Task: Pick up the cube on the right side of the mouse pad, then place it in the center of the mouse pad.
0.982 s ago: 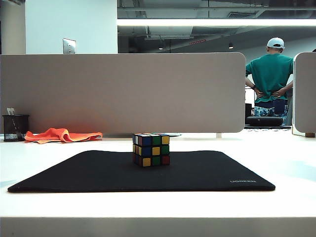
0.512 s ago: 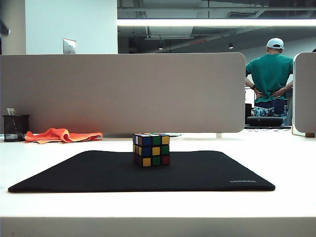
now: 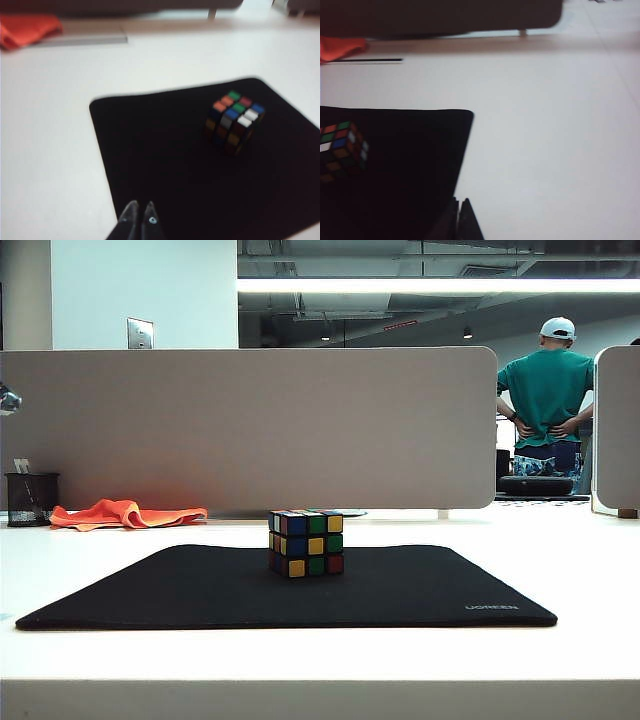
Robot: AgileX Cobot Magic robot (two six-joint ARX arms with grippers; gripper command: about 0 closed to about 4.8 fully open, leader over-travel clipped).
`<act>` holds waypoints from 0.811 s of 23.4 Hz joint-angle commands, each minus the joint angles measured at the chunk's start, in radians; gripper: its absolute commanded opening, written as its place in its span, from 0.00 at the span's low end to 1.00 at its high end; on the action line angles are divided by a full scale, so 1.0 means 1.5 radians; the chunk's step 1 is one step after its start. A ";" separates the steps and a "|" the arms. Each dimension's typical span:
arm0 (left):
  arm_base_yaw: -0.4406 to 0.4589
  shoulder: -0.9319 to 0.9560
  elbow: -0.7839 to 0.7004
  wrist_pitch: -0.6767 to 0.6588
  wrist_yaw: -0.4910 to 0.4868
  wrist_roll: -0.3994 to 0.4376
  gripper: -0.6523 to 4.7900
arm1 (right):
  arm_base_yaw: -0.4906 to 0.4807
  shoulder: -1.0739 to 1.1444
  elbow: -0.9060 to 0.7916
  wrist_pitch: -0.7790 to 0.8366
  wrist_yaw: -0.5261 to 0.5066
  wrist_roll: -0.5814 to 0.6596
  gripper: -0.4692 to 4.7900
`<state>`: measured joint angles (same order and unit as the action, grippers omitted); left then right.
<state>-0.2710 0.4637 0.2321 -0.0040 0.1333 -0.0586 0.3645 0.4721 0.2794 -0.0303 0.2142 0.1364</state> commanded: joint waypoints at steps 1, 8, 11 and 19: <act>0.001 -0.001 -0.041 0.092 -0.002 0.002 0.15 | 0.007 0.003 -0.075 0.197 -0.038 -0.026 0.13; 0.001 -0.002 -0.121 0.146 -0.002 0.003 0.15 | 0.007 -0.002 -0.139 0.235 -0.038 -0.077 0.13; 0.001 -0.004 -0.129 0.159 -0.001 -0.007 0.15 | 0.006 -0.019 -0.144 0.234 -0.037 -0.077 0.13; 0.001 -0.075 -0.144 0.148 -0.001 -0.006 0.12 | 0.006 -0.148 -0.152 0.128 -0.037 -0.082 0.13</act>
<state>-0.2710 0.3702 0.0254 0.2184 0.1303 -0.0650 0.3744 0.2752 0.0563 0.1829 0.1593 0.0238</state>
